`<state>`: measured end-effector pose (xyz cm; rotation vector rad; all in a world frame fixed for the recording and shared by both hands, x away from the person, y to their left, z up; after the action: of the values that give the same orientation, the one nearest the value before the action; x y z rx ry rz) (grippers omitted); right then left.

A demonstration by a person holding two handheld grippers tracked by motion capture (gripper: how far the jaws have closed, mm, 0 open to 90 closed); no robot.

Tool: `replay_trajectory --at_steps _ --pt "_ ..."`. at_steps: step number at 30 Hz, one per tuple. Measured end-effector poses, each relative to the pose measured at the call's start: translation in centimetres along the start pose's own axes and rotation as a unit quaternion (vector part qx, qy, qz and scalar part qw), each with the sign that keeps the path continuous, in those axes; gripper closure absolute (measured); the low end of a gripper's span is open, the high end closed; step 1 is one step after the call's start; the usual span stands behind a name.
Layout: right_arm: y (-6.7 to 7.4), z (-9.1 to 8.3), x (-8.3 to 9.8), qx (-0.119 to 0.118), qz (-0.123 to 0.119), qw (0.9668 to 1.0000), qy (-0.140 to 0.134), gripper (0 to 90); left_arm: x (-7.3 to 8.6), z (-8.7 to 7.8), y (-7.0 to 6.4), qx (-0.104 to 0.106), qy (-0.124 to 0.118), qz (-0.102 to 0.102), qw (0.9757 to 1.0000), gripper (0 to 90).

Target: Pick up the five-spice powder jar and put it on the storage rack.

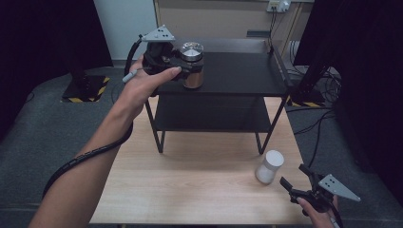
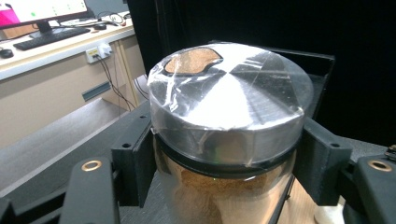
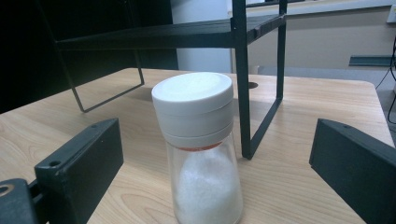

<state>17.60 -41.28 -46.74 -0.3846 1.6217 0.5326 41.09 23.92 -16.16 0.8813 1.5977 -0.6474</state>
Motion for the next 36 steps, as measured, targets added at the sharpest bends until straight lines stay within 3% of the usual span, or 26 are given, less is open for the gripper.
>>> replay_trajectory --at_steps 4,8,18,20,25,36 --pt "0.0 0.0 0.0 -0.001 0.000 1.0000 0.001 3.3 0.4 0.4 0.3 -0.002 0.000 -0.005 1.0000 30.0" --pt "0.0 0.0 0.0 0.000 0.001 1.0000 0.001 3.3 0.6 0.6 0.7 -0.003 0.000 -0.023 0.9997 30.0" --pt "-0.1 0.0 0.1 0.001 0.003 1.0000 0.002 3.2 0.3 0.7 0.9 -0.001 0.007 -0.026 0.9996 29.4" --pt "-0.1 0.0 0.1 0.000 0.003 1.0000 0.001 3.2 0.2 0.6 0.8 -0.003 0.004 -0.026 0.9997 21.6" --pt "0.0 -0.1 0.0 -0.001 0.003 1.0000 -0.002 3.1 -0.2 -0.5 0.1 -0.014 0.001 -0.023 0.9996 5.4" --pt "0.1 0.1 -0.2 -0.005 0.002 1.0000 -0.002 3.1 1.4 -3.3 -1.5 -0.032 -0.007 -0.027 0.9991 3.8"
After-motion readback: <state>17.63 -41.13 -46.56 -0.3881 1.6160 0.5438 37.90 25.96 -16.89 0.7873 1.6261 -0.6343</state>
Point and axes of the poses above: each handheld gripper's, and its own axes: z roughly forward along the jaws, x roughly out of its underside, y roughly to its left, the point moved 1 cm from there along z, roughly forward along the jaws, and after that the axes turned 5 degrees about -y, right-handed, at the moved point
